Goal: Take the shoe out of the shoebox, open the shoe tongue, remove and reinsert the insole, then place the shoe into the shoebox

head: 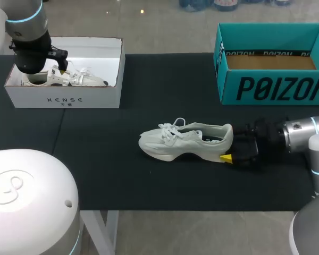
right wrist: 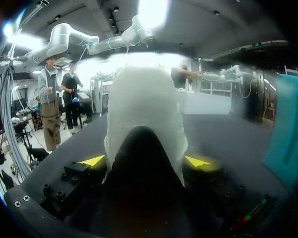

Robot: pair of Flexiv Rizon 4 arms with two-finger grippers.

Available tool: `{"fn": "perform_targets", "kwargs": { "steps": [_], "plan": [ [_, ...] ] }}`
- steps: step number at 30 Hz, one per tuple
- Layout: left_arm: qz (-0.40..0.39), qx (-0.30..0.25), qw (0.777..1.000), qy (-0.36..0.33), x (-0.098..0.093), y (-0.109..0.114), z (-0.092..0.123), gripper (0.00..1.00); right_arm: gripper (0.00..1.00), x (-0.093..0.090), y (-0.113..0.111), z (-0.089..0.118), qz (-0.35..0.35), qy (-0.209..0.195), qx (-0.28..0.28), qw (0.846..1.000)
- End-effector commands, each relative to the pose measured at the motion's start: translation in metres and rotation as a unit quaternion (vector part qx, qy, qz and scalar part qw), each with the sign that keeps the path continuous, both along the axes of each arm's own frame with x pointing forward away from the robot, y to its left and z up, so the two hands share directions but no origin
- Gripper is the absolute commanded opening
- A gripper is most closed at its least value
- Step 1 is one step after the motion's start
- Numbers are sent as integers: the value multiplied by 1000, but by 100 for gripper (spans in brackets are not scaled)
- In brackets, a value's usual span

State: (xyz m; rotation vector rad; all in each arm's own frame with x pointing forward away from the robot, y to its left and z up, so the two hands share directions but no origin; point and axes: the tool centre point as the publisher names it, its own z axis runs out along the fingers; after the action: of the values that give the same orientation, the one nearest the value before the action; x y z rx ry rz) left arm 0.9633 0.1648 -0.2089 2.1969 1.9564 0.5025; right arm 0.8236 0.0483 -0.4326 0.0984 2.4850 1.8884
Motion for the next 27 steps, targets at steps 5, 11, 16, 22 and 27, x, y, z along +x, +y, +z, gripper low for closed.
{"fn": "perform_targets", "kwargs": {
  "steps": [5,11,16,22,27],
  "plan": [
    [0,1,1000,-1,-2,0,0,100,100,2,6,-4,-1,0,0,1000],
    [0,1,1000,-1,-2,0,0,100,77,2,7,-5,-3,2,1,1000],
    [0,1,1000,-1,-2,0,0,100,0,1,7,-5,-10,4,-2,1000],
    [0,1,1000,-1,-2,0,0,100,0,-1,7,-5,-14,9,-5,1000],
    [0,1,1000,-1,-2,0,0,100,0,-1,7,-5,-14,9,-5,1000]
  ]
}}
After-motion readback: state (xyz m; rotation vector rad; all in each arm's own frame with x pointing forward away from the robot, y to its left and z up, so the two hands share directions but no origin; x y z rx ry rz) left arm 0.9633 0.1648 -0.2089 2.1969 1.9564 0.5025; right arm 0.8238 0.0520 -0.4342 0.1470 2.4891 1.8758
